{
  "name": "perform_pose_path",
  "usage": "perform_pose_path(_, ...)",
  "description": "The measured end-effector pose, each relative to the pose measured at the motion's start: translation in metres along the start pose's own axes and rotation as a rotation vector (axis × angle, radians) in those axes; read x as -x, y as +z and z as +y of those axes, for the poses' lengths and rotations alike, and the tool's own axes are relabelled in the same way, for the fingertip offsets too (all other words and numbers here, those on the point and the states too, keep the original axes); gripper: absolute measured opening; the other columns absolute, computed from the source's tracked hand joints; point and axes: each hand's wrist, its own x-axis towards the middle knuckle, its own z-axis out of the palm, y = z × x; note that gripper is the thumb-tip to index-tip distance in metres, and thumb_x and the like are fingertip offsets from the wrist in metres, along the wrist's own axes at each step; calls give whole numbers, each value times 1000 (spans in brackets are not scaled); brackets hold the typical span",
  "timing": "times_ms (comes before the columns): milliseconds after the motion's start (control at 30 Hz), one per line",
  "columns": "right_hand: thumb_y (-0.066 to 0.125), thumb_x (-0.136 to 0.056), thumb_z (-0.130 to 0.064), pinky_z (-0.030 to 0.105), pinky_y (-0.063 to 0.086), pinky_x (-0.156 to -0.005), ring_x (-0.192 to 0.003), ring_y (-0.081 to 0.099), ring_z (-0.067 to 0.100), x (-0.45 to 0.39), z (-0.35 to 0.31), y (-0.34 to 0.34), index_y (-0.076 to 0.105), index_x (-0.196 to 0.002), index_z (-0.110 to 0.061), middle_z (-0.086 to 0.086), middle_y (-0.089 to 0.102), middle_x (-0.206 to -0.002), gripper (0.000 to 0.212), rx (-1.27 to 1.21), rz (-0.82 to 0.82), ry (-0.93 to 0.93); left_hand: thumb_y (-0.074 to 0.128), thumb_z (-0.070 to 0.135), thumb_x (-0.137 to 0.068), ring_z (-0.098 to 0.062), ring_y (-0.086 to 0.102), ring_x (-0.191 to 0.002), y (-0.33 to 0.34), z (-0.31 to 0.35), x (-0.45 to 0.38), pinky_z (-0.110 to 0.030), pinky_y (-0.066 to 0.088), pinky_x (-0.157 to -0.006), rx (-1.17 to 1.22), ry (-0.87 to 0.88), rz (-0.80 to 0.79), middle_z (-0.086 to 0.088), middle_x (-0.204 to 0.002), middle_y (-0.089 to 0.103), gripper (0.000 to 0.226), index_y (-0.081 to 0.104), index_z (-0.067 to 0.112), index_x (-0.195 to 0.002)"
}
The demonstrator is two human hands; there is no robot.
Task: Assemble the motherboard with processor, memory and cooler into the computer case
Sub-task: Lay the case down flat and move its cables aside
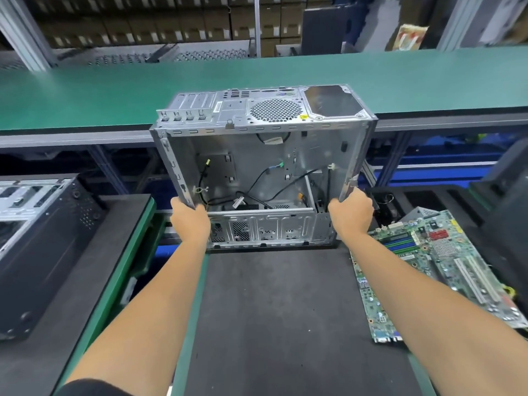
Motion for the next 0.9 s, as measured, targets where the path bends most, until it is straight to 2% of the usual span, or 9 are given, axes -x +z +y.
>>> perform_pose_path(133,63,-79,-6,29,38,-61,-66,48,26,-3,-3,0,49,-71,-11,-6,40,-57,17,40,11,6,51,1,-86,-27,49,-79,3,2,-4,-36,39,-67,-60,-15,53,-9,-82,53,13,42,10,-90)
perform_pose_path(267,62,-79,-6,31,40,-62,-70,53,30,-11,-8,-3,50,-76,-9,5,53,-66,12,70,-10,-57,52,-4,-79,-30,51,-75,1,11,-10,-37,42,-62,-96,45,63,-11,-80,53,20,46,4,-97)
perform_pose_path(367,61,-81,-9,37,48,-65,-74,57,33,-20,-21,-11,48,-82,-7,12,60,-78,14,147,-30,-146,56,-4,-77,-30,47,-70,-9,28,-20,-39,38,-58,-213,147,59,-12,-78,51,28,42,4,-100)
perform_pose_path(500,60,-82,-14,35,43,-62,-73,52,29,-28,-42,-19,46,-84,-8,6,53,-77,16,289,-72,-230,62,5,-78,-30,44,-67,-29,45,-32,-37,35,-57,-370,273,36,-9,-75,46,30,35,9,-91)
perform_pose_path(633,55,-82,-11,28,31,-51,-59,44,19,-26,-49,-21,41,-69,-12,0,44,-66,19,396,-213,-220,58,15,-82,-33,52,-76,-50,46,-40,-37,42,-65,-568,304,-116,-11,-82,51,20,43,5,-90)
perform_pose_path(700,54,-86,-16,28,37,-60,-65,47,22,-19,-47,-20,45,-76,-10,1,48,-72,15,421,-340,-195,58,19,-82,-27,50,-66,-60,39,-43,-33,39,-59,-662,276,-200,-6,-73,49,18,47,5,-85)
perform_pose_path(767,53,-88,-20,31,41,-67,-76,51,27,-8,-39,-17,47,-87,-10,5,53,-84,12,438,-448,-187,56,15,-81,-21,44,-56,-67,29,-45,-29,35,-53,-769,249,-305,-4,-66,47,13,47,6,-77)
perform_pose_path(833,51,-89,-20,30,42,-68,-77,54,28,4,-30,-15,50,-89,-7,7,57,-87,13,464,-542,-175,53,11,-82,-21,44,-55,-74,16,-45,-26,32,-51,-837,215,-405,-5,-64,48,14,46,5,-72)
perform_pose_path(900,50,-89,-21,28,41,-63,-71,56,24,14,-24,-12,51,-90,-7,4,56,-78,14,494,-630,-166,52,13,-84,-21,47,-57,-78,6,-43,-25,33,-50,-891,181,-476,-5,-67,52,14,48,7,-71)
